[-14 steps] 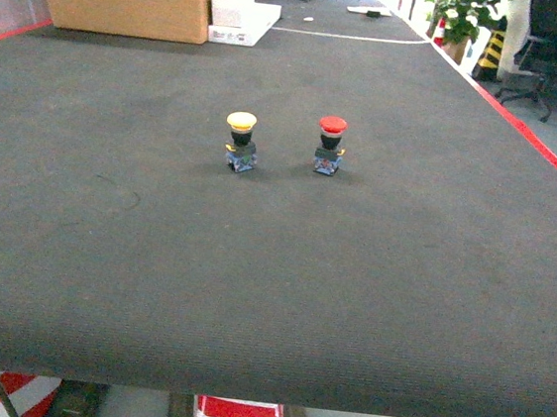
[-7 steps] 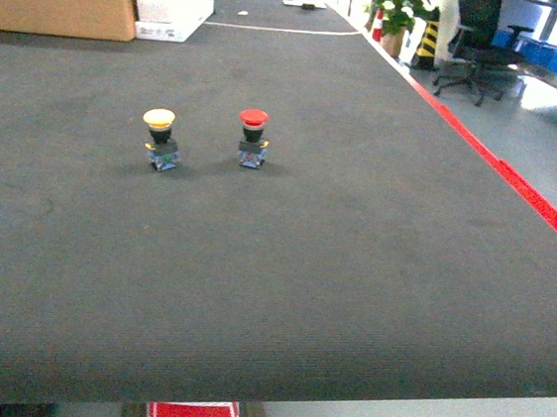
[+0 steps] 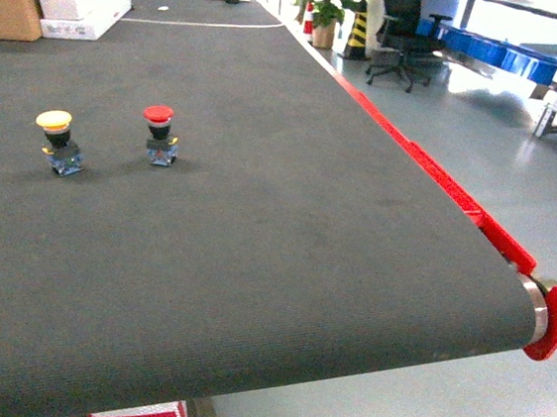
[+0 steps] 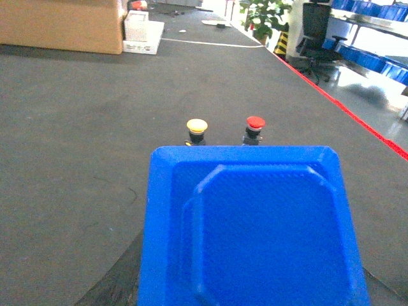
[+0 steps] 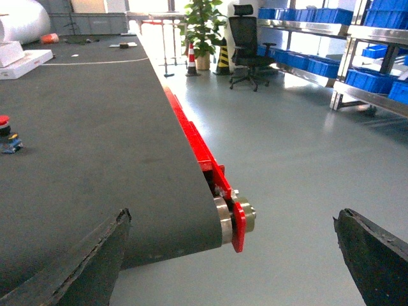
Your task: Pick blue part to blue bin on bottom shelf
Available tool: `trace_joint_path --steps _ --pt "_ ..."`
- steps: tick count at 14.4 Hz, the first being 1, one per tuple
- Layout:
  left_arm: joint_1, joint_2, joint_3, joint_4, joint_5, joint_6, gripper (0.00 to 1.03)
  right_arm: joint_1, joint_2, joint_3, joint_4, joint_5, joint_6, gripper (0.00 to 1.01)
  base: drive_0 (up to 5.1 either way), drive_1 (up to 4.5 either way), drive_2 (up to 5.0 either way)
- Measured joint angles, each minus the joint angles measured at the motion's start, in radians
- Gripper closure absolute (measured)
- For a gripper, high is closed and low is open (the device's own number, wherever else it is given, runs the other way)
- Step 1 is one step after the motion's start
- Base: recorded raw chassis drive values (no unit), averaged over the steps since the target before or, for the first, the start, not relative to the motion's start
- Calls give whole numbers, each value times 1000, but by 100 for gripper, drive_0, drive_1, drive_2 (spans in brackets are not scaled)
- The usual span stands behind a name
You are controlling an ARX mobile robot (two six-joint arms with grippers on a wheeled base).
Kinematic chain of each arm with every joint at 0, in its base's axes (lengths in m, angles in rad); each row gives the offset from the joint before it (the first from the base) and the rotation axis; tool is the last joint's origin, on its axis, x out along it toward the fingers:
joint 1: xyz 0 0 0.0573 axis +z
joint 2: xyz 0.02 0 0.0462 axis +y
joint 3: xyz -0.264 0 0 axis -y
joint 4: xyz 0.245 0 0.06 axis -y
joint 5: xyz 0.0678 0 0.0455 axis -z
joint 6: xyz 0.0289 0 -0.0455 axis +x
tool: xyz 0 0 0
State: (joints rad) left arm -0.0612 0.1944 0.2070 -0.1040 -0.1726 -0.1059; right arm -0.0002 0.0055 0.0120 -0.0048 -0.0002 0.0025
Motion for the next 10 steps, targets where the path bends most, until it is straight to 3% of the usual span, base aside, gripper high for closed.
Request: trace_joint_path --steps 10 --pt "0 0 0 0 0 0 60 0 0 0 -1 0 0 3 1 -409 412"
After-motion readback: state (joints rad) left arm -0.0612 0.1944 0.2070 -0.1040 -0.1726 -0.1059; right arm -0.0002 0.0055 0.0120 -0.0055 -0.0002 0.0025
